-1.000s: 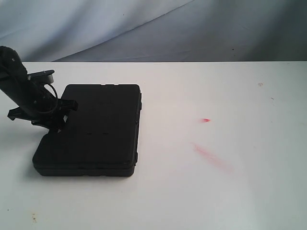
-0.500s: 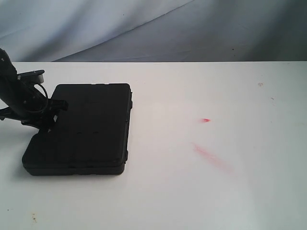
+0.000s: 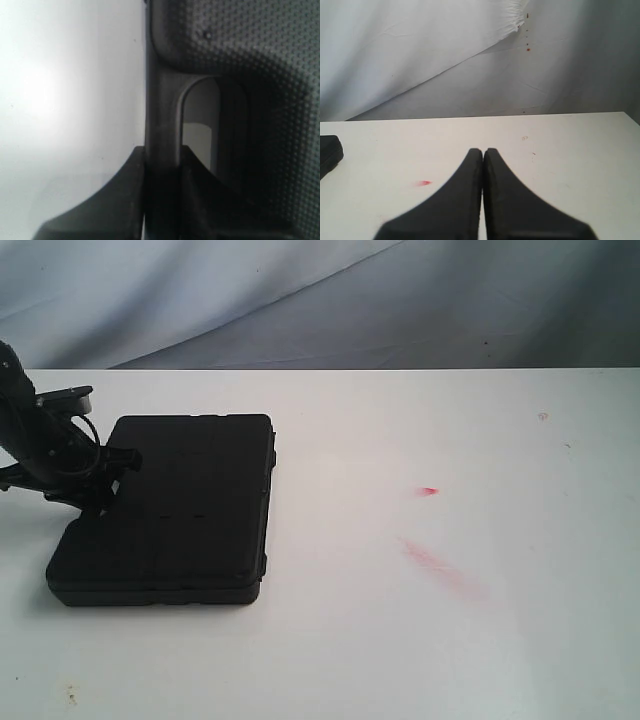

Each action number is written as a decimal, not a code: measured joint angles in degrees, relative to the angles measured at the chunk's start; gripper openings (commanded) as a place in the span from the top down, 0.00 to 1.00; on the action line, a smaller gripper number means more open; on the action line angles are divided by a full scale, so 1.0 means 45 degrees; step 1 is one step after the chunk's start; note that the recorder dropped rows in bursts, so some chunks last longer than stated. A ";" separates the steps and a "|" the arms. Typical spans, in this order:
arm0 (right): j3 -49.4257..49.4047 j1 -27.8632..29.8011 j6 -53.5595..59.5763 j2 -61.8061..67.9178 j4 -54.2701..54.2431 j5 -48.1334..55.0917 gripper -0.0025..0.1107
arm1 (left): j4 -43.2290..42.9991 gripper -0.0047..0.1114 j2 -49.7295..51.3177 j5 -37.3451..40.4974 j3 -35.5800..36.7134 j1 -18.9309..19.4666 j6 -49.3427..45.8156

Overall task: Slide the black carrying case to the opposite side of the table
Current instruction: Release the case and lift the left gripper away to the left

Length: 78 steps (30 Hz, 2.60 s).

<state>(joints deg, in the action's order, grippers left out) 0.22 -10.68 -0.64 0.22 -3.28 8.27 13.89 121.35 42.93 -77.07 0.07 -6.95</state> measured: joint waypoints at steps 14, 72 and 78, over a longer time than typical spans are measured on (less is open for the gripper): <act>0.0000 0.0000 0.0000 0.0000 0.0000 0.0000 0.98 | -0.0108 0.49 0.0086 -0.0049 0.0074 0.0121 0.0000; 0.0000 0.0000 0.0000 0.0000 0.0000 0.0000 0.98 | 0.1445 0.96 -0.9271 -0.0654 0.5508 0.0121 -0.0414; 0.0000 0.0000 0.0000 0.0000 0.0000 0.0000 0.98 | 0.1521 0.96 -1.0378 -0.0997 0.6791 0.0121 -0.0414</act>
<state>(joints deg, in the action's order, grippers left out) 0.22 -10.68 -0.64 0.22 -3.28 8.27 20.73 74.65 38.44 -46.52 0.62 -8.81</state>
